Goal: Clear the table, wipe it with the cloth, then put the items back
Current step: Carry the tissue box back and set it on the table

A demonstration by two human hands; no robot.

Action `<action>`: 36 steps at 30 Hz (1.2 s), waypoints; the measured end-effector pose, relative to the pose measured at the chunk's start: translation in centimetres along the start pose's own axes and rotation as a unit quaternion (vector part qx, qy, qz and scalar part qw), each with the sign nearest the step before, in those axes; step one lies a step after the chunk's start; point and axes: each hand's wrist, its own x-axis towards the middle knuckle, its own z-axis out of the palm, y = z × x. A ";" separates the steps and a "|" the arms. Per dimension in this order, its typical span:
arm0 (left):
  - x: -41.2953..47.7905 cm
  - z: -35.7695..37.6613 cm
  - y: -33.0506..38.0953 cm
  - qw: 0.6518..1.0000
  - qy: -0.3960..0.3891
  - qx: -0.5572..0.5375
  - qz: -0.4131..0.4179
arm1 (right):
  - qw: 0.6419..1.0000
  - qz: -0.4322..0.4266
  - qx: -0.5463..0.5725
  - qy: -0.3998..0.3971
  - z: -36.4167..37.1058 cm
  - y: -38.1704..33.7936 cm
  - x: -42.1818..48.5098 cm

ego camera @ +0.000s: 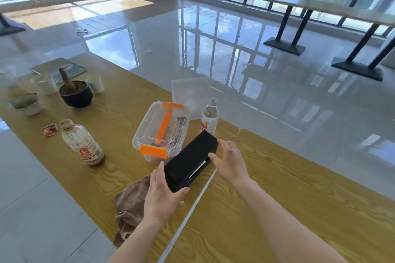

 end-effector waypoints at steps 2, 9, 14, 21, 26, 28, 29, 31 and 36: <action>0.0 0.7 0.5 1.000 0.012 -0.006 -0.022 | 0.999 0.030 0.019 -0.027 -0.3 0.3 1.8; 0.5 1.3 0.7 0.997 0.043 -0.004 -0.064 | 0.992 0.052 0.058 -0.097 -0.3 0.3 5.6; 1.1 1.5 0.7 0.995 0.044 -0.029 -0.086 | 0.990 0.047 0.065 -0.118 0.8 0.6 6.6; 1.5 1.5 0.7 0.994 0.043 -0.049 -0.090 | 0.990 0.043 0.054 -0.120 1.4 0.8 6.9; 1.5 1.0 1.1 0.991 0.040 -0.095 -0.090 | 0.991 0.052 0.079 -0.095 1.1 1.1 5.7; 1.3 0.9 1.2 0.991 0.034 -0.102 -0.085 | 0.991 0.061 0.081 -0.088 0.7 1.4 5.2; 1.2 0.8 1.3 0.991 0.029 -0.104 -0.083 | 0.991 0.065 0.081 -0.085 0.4 1.5 4.9; 1.0 0.7 1.7 0.992 0.019 -0.098 -0.077 | 0.991 0.071 0.079 -0.077 -0.2 1.8 4.3; 0.3 0.7 3.0 0.995 0.007 -0.084 -0.047 | 0.993 0.078 0.066 -0.051 -1.8 2.8 2.7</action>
